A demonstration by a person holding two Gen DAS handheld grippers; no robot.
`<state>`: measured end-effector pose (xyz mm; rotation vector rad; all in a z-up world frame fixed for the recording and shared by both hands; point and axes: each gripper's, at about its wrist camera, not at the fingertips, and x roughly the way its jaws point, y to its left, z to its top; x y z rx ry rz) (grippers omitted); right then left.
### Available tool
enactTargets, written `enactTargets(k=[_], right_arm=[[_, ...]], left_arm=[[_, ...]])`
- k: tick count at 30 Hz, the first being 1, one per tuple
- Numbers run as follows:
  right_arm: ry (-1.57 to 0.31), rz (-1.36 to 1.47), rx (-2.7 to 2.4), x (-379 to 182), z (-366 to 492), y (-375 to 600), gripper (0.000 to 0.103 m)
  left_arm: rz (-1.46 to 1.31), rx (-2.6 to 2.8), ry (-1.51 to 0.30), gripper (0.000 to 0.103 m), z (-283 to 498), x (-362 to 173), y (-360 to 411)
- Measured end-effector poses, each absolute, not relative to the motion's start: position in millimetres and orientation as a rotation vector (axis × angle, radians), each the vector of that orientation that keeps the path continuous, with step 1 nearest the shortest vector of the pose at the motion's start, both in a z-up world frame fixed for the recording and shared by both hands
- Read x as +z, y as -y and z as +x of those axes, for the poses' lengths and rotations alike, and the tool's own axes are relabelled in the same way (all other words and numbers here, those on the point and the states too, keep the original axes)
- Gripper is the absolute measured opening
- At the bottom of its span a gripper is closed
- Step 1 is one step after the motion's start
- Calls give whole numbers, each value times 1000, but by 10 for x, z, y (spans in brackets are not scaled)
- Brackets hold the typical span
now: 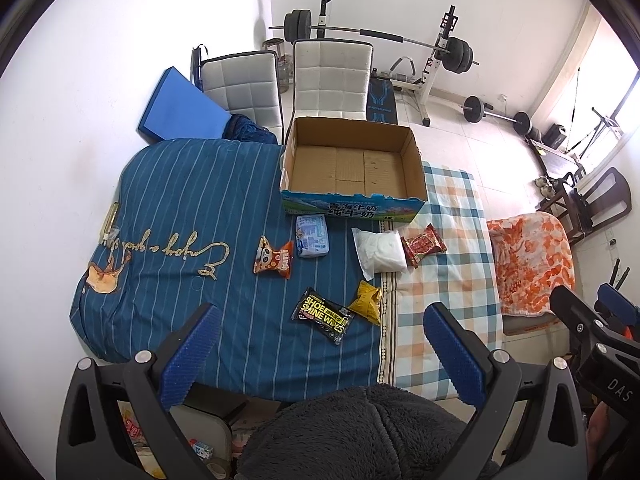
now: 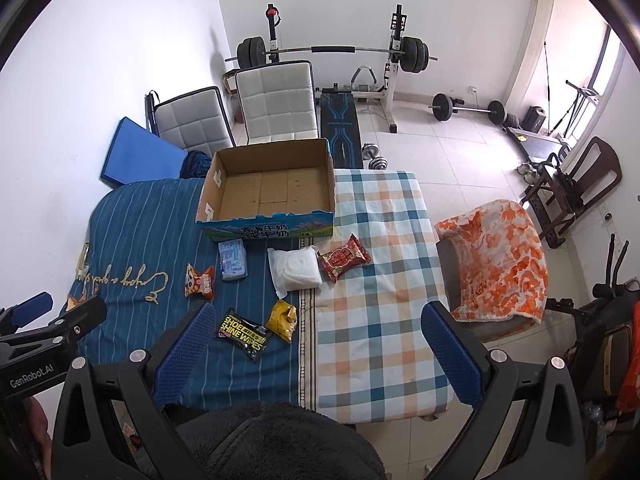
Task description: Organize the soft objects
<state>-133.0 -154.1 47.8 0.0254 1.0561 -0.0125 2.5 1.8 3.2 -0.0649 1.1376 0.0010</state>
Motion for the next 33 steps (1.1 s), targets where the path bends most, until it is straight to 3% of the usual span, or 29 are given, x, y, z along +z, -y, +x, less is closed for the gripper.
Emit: enactTargets(k=[21, 27, 33], right_arm=[[-1094, 40, -10, 347, -1178, 1604, 103], [-1220, 63, -7, -312, -810, 1717, 103], [-1380, 58, 56, -1366, -305, 1649, 103]], left_arm=[[-104, 13, -1186, 103, 147, -143, -59], [-180, 90, -1277, 103, 404, -644, -261], [-276, 166, -1456, 103, 636, -1638, -413]])
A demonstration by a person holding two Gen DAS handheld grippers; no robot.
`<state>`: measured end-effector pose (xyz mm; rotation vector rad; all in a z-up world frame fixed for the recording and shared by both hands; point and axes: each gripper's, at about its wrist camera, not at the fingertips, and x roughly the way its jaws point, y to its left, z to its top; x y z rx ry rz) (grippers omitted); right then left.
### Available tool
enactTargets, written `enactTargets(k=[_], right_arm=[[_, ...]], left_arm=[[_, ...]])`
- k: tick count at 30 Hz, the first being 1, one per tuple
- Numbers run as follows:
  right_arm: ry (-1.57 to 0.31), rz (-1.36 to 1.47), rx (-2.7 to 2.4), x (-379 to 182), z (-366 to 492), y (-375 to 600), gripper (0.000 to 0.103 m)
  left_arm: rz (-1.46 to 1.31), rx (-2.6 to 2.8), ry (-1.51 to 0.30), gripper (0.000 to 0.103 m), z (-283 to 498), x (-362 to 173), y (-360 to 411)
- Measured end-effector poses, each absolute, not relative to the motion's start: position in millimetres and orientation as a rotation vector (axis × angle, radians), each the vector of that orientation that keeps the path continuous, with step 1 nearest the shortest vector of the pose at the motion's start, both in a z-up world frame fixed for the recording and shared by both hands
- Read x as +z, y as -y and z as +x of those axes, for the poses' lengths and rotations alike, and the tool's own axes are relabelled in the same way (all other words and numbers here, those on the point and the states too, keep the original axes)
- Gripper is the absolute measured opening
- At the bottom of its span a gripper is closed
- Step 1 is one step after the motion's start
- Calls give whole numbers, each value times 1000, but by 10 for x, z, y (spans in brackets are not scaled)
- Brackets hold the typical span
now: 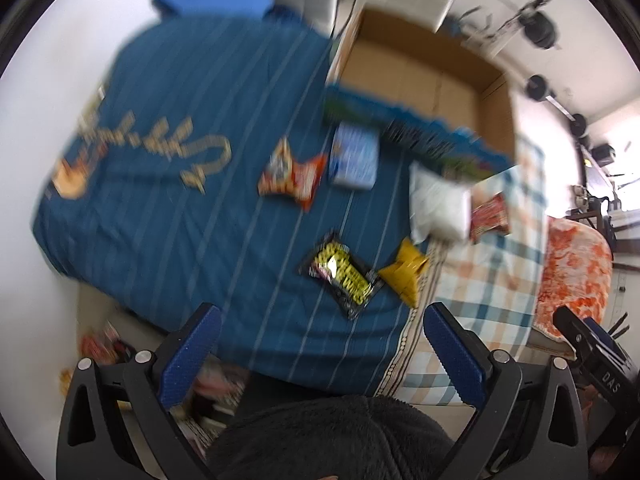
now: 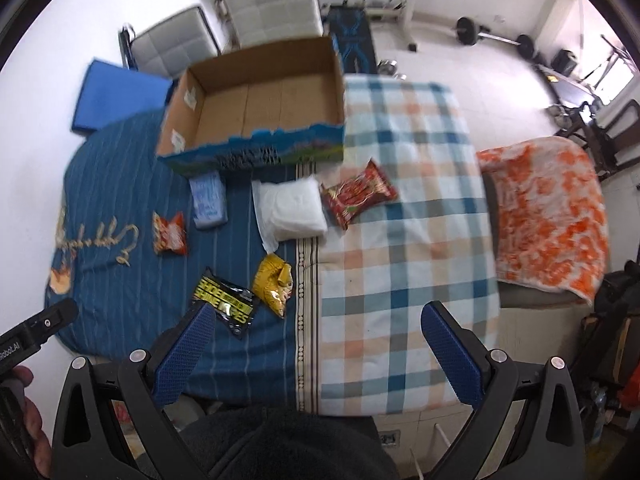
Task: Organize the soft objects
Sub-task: 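Grasp the black shoe shine wipes pack with the left tool while the right tool grasps the white zip bag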
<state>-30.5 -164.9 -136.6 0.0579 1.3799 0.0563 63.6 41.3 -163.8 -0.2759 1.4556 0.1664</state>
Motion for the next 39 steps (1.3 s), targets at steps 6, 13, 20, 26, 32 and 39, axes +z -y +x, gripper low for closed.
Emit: enactTargets(k=[6, 13, 20, 26, 32, 39], right_arm=[[-1481, -120, 133, -2400, 255, 1541, 103], [-1508, -214, 148, -3036, 670, 1574, 103], [-1540, -161, 214, -3466, 1163, 1331, 103], [-1721, 100, 205, -3985, 1458, 1339, 86], [-1821, 36, 346, -3940, 1107, 1137, 77], [-1462, -591, 496, -3523, 1132, 802, 95]], left_arm=[[-466, 218, -1662, 103, 792, -2832, -458], [-755, 298, -1791, 100, 831, -3862, -456], [-822, 328, -1826, 60, 972, -4330, -323], [-693, 320, -1815, 49, 985, -4307, -224], [-399, 291, -1764, 49, 1135, -4064, -198], [-205, 260, -1737, 49, 1247, -3942, 19]])
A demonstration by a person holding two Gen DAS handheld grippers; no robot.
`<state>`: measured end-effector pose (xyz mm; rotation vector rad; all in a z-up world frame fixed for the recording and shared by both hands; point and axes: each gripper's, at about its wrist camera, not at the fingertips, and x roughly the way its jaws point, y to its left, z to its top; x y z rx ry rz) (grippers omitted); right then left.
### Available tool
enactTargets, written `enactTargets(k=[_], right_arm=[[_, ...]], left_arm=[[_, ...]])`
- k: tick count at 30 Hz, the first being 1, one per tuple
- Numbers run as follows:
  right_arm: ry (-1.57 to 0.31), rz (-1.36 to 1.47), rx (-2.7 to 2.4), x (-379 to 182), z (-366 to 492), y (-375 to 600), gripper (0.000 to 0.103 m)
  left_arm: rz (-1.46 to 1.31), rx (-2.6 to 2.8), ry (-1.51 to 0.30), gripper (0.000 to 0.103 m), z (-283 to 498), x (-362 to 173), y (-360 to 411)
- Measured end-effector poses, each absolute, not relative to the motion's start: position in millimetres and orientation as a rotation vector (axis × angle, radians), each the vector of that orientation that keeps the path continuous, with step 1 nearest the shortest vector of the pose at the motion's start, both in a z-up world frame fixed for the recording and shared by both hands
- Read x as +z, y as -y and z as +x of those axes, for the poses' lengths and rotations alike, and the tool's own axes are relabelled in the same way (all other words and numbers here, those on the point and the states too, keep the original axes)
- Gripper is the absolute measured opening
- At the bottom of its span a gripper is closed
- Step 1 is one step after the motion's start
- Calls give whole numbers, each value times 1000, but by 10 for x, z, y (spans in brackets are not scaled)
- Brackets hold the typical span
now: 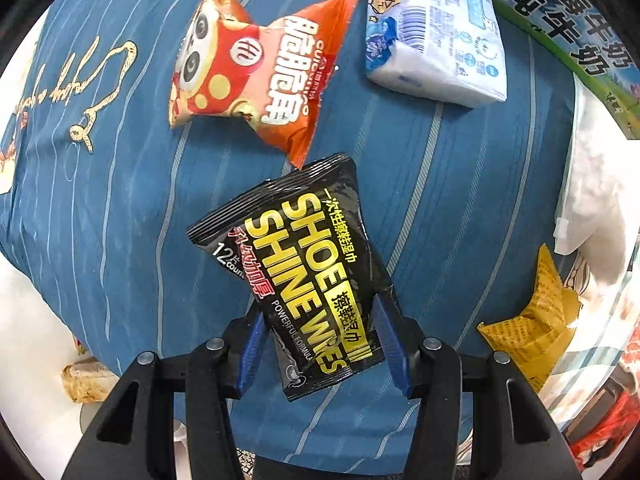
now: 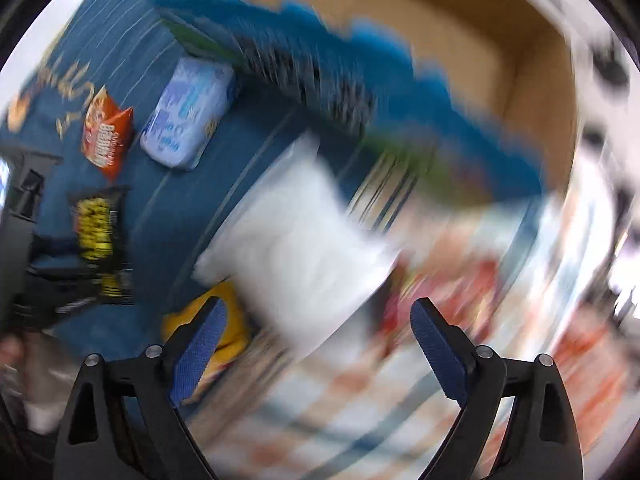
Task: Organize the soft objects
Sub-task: 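Grasp the black shoe shine wipes pack with the left tool while the right tool grasps the white zip bag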
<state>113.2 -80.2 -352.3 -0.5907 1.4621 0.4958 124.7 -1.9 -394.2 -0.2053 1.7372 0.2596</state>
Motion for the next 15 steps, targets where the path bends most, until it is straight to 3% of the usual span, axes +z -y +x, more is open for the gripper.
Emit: enactTargets(k=[9, 12, 15], right_arm=[[-1483, -1056, 688, -4283, 1101, 397, 92], [-1496, -940, 622, -4233, 1190, 499, 83], [-1647, -623, 488, -4162, 1358, 737, 80]], left_arm=[[-177, 266, -1726, 49, 1055, -3911, 452], [-172, 269, -1714, 49, 992, -3880, 461], [-171, 264, -1702, 49, 900, -3768, 517]])
